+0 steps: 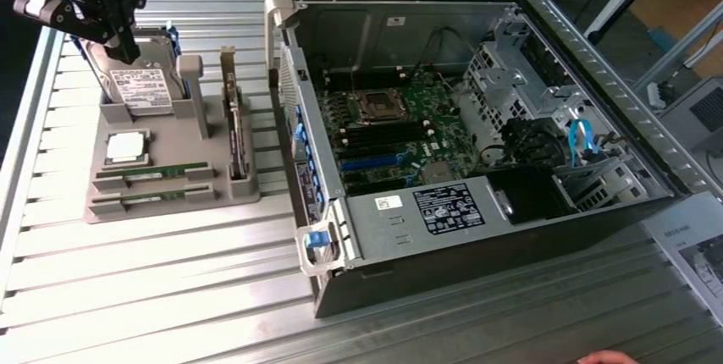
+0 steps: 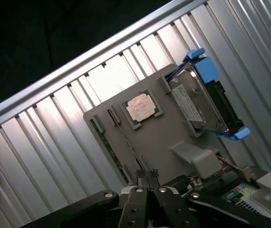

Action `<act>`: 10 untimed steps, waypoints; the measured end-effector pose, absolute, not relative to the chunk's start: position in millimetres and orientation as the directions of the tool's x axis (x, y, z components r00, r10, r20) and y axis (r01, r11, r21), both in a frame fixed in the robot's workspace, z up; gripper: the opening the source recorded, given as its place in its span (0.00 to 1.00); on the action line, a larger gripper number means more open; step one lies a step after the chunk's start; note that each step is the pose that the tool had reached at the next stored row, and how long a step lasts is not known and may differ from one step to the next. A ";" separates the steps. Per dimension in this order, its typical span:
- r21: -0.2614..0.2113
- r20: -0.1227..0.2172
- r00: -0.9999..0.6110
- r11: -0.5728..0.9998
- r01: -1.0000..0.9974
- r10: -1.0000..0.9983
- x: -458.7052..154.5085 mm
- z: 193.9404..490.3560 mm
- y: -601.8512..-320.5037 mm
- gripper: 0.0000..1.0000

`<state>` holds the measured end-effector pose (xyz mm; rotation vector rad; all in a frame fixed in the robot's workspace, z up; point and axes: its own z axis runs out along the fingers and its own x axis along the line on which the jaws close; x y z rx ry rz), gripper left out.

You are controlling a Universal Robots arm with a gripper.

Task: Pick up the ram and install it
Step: 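Pick up the ram and move it above insertion slot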

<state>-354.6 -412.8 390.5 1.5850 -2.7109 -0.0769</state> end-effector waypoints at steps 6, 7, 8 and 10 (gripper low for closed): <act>0.042 -0.024 -0.395 0.394 -0.918 -0.918 -354.6 390.4 -412.8 0.10; 0.042 -0.024 -0.379 0.378 -0.925 -0.925 -354.6 390.4 -412.8 0.10; 0.042 -0.024 -0.361 0.360 -0.932 -0.932 -354.6 390.4 -412.8 0.10; 0.042 -0.024 -0.328 0.327 -0.944 -0.944 -354.6 390.3 -412.8 0.10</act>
